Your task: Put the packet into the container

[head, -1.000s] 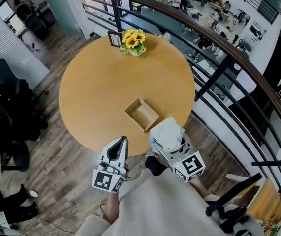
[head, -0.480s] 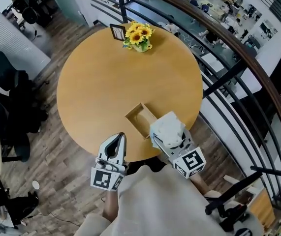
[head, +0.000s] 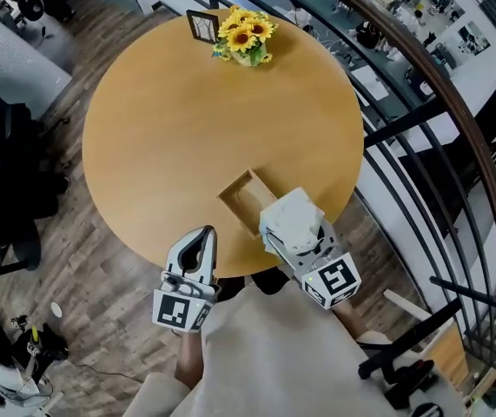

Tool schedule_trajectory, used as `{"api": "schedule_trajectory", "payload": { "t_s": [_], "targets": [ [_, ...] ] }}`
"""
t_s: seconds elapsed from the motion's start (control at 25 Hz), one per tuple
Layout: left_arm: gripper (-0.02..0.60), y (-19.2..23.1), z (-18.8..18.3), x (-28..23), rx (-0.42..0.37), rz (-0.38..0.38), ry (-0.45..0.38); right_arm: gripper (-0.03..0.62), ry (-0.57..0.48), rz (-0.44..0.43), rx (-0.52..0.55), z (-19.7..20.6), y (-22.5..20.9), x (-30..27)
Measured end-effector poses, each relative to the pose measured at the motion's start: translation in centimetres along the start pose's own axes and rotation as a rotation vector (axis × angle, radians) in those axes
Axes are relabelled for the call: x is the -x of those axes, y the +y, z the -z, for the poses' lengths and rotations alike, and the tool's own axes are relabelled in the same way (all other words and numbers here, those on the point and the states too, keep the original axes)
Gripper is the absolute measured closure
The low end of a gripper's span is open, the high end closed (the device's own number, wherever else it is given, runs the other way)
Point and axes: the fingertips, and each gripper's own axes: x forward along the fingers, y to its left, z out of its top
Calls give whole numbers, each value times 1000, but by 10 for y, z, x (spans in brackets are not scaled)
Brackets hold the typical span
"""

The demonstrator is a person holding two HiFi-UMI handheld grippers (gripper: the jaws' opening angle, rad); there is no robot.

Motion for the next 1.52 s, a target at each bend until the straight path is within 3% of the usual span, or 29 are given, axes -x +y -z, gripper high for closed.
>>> {"api": "schedule_trajectory", "payload": {
  "t_s": [0.32, 0.6, 1.16, 1.4, 1.52],
  "targets": [
    [577, 17, 28, 11, 56, -12, 76, 307, 89, 3, -21, 29, 5, -15],
    [577, 33, 36, 10, 92, -10, 89, 307, 308, 53, 226, 52, 10, -43],
    [577, 58, 35, 20, 128, -55, 64, 307, 458, 37, 132, 82, 2, -75],
    [577, 66, 32, 25, 137, -75, 49, 307, 476, 38, 53, 93, -11, -86],
    [577, 69, 31, 27, 137, -82, 43, 307, 524, 47, 92, 95, -20, -84]
  ]
}}
